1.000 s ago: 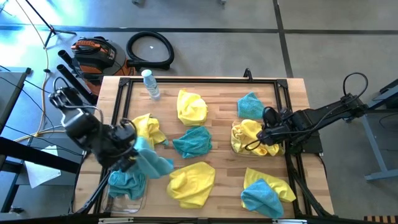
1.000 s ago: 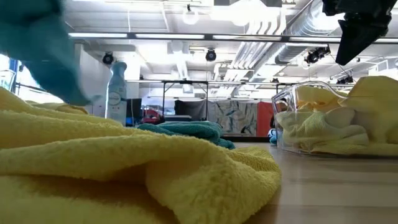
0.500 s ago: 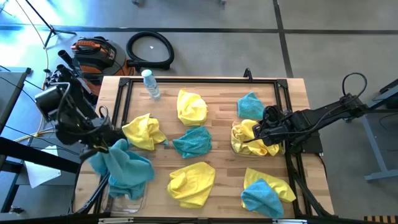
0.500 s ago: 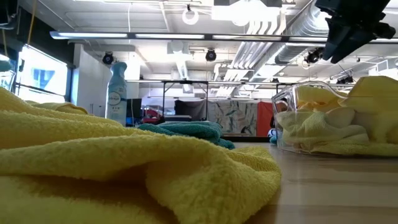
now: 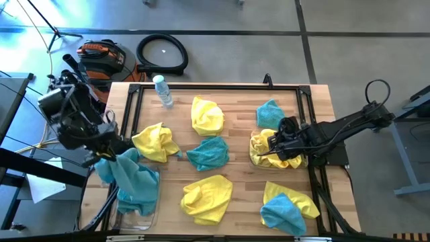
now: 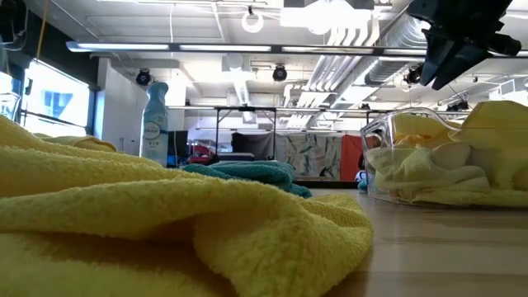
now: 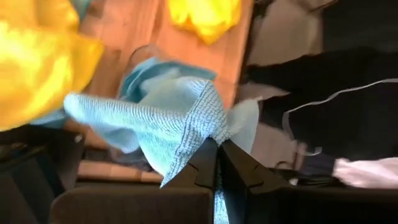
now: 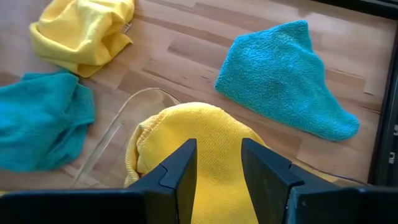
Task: Sort microfiber towel by color & place in baskets
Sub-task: Put the blue microfiber towel into the left transparent bin
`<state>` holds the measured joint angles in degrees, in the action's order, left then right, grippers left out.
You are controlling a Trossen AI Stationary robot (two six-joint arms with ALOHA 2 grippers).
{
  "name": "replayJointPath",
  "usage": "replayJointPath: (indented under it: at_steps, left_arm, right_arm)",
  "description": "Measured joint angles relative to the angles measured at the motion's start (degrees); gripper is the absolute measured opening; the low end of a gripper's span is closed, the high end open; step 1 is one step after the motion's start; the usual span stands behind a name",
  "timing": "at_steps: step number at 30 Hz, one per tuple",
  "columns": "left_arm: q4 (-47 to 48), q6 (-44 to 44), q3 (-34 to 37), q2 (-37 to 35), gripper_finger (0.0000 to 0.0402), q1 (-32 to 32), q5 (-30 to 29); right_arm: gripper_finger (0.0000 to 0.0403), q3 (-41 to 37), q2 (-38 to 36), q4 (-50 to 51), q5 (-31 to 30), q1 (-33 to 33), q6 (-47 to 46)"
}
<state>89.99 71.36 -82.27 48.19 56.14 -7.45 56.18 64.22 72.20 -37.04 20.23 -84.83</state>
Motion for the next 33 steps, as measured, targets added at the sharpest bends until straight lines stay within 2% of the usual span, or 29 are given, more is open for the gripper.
replayJointPath:
  at_steps: [4,7,15,21,24,29,33]
  left_arm:
    - [-0.7,3.5,6.7,1.2,0.0000,0.0,3.4]
    - [-5.5,7.3,12.4,2.2,0.0000,0.0,5.6]
    - [-27.7,19.9,27.2,7.6,0.0000,-2.2,6.8]
    - [-48.9,24.5,34.8,14.2,0.0000,-4.8,16.2]
    - [-49.8,26.6,35.7,17.6,0.0000,-6.1,16.7]
    - [-45.4,27.1,35.7,21.0,0.0000,-8.2,17.6]
    - [-42.8,26.0,35.6,21.4,0.0000,-8.7,14.7]
  right_arm:
    - [0.0122,0.0,1.2,0.0,0.0,0.0,1.2]
    - [0.0122,0.0,1.2,-0.1,0.7,0.0,1.3]
    - [0.0122,0.0,1.0,-0.6,1.3,0.0,10.6]
    - [0.0122,0.0,1.0,-0.6,2.1,0.0,16.7]
    - [0.0122,0.0,1.0,-0.6,2.3,0.0,18.7]
    - [0.0122,0.0,1.0,-0.6,2.9,0.0,21.1]
    - [0.0122,0.0,1.0,-0.7,3.0,0.0,21.1]
